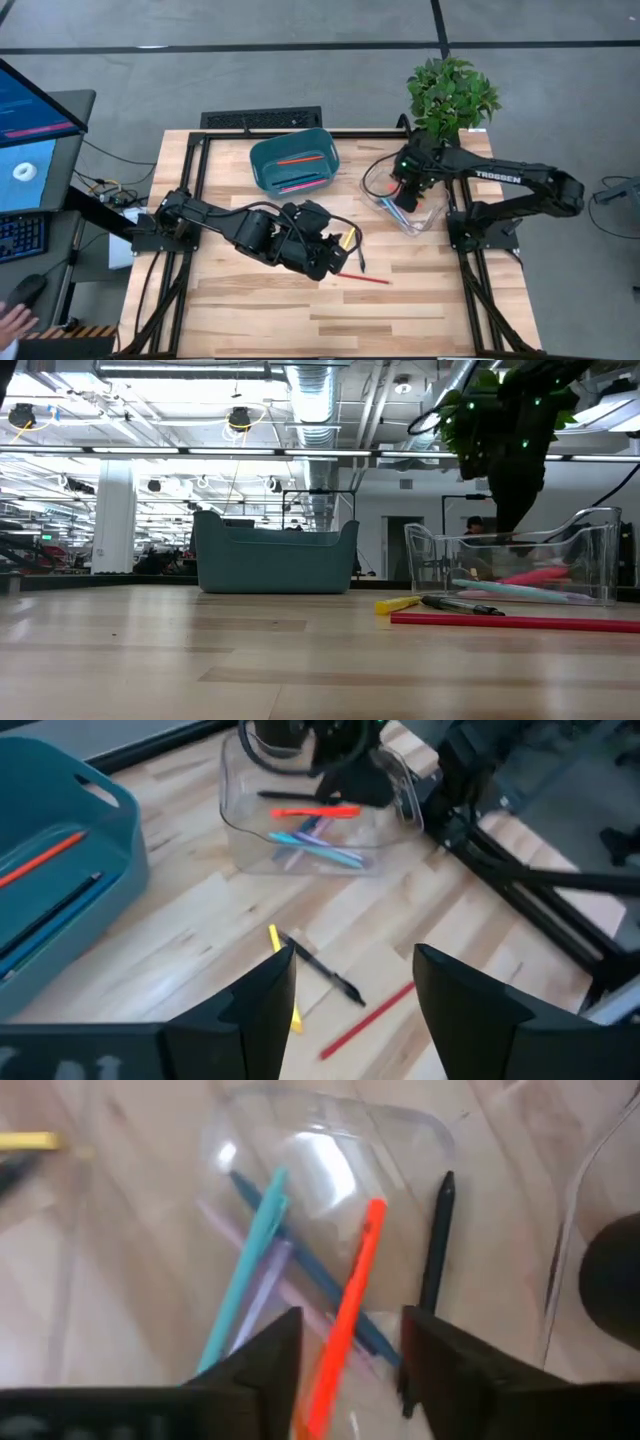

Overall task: Sort pens & pencils
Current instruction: Put the red pencil into the blue bin

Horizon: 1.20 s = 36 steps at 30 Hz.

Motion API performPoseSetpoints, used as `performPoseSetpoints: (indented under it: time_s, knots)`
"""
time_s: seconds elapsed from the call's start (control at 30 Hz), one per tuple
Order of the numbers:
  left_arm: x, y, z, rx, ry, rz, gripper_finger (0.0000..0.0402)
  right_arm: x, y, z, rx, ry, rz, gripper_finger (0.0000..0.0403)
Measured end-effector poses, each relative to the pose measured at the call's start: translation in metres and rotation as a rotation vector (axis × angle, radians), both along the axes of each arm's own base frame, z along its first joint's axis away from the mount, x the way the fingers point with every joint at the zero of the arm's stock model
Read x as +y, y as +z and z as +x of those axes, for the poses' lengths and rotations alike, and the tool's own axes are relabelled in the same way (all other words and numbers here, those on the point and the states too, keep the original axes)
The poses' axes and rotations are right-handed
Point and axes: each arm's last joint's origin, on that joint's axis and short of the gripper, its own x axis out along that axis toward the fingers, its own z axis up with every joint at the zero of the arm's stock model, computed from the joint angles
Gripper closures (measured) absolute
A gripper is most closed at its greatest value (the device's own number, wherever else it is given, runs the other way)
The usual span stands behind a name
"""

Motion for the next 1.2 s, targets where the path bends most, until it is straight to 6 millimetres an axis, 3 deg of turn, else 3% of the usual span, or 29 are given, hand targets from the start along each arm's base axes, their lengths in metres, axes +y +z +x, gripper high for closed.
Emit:
performPoseSetpoints:
  time_s: [0.1,0.2,0.37,0.47,0.6,0.77,0.9,1.0,1.2]
  knots:
    - [-0.004,-0.005,0.002,0.032,-0.041,0.001,0.0194,0.003,0.014,-0.004,0.0,0.002,0.021,0.0171]
    - [-0.014,-0.018,0.012,0.043,-0.072,0.015,0.018,0.011,0.04,-0.014,-0.047,0.029,0.07,0.0143]
    - [-0.032,-0.052,0.036,0.062,-0.142,0.05,0.0172,0.035,0.094,-0.046,-0.236,0.059,0.101,0.0143]
    - [-0.041,-0.079,0.058,0.085,-0.222,0.109,0.0172,0.05,0.114,-0.068,-0.348,0.055,0.086,0.0147]
    - [-0.045,-0.119,0.09,0.13,-0.389,0.172,0.0172,0.065,0.123,-0.091,-0.458,0.04,0.103,0.0148]
    - [-0.034,-0.166,0.125,0.137,-0.576,0.102,0.0173,0.075,0.127,-0.108,-0.536,0.018,0.141,0.0149]
    - [-0.013,-0.171,0.137,0.125,-0.643,0.046,0.0173,0.079,0.128,-0.116,-0.547,0.034,0.157,0.0149]
    - [-0.002,-0.18,0.134,0.235,-0.716,0.025,0.0173,0.081,0.126,-0.119,-0.535,0.047,0.164,0.0149]
    - [-0.013,-0.186,0.123,0.333,-0.833,0.03,0.0173,0.082,0.126,-0.122,-0.531,0.053,0.165,0.0149]
